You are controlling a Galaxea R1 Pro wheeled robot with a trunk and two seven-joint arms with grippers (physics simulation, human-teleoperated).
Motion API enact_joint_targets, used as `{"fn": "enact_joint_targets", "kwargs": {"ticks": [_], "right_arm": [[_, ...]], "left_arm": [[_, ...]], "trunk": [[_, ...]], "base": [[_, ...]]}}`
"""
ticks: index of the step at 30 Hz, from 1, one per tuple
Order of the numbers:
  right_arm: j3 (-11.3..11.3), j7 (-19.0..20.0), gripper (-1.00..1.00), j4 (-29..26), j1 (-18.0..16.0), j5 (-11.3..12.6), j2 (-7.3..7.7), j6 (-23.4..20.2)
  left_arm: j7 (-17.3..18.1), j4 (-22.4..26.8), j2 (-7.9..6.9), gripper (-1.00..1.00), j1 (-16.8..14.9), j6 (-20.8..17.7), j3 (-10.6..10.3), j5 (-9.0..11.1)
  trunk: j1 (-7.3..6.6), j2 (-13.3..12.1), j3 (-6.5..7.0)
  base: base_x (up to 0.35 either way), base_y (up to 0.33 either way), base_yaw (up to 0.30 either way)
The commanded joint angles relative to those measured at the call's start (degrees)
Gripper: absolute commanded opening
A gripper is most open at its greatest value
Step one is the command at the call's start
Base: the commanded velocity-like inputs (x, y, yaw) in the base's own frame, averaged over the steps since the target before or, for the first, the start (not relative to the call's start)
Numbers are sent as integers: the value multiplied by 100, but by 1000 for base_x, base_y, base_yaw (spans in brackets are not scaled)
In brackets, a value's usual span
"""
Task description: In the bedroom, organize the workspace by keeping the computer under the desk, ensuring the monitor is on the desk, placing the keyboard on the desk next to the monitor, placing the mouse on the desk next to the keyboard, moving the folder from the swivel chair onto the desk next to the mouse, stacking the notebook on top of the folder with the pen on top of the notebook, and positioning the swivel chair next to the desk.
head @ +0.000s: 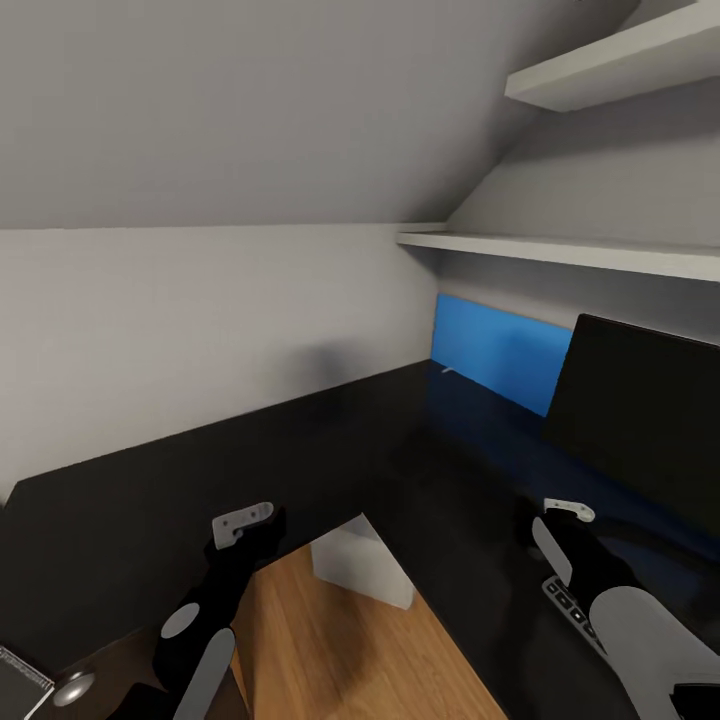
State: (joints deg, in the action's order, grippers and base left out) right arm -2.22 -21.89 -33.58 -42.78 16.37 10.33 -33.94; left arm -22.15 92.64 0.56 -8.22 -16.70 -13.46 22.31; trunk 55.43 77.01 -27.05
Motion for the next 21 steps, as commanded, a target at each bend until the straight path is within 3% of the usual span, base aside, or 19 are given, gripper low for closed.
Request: {"fn": "enact_joint_targets", "kwargs": {"ticks": [1, 8, 9, 21], "right_arm": [[-24, -61, -100, -8, -3, 78, 5, -8], [-30, -61, -100, -8, -3, 77, 4, -7], [-31, -61, 100, -8, -3, 77, 4, -7], [-40, -57, 100, -44, -3, 80, -6, 4]], "left_arm": [[-44, 9, -2, 100, -4, -17, -7, 47], [-44, 9, 4, 100, -4, -17, -7, 52], [-44, 9, 3, 100, -4, -17, -7, 50], [-44, 9, -2, 100, -4, -18, -7, 51]], "trunk": [[0, 4, -7], [0, 4, -7], [0, 4, -7], [0, 4, -7]], "base": [[-20, -9, 0], [-4, -2, 0], [0, 0, 0], [0, 0, 0]]}}
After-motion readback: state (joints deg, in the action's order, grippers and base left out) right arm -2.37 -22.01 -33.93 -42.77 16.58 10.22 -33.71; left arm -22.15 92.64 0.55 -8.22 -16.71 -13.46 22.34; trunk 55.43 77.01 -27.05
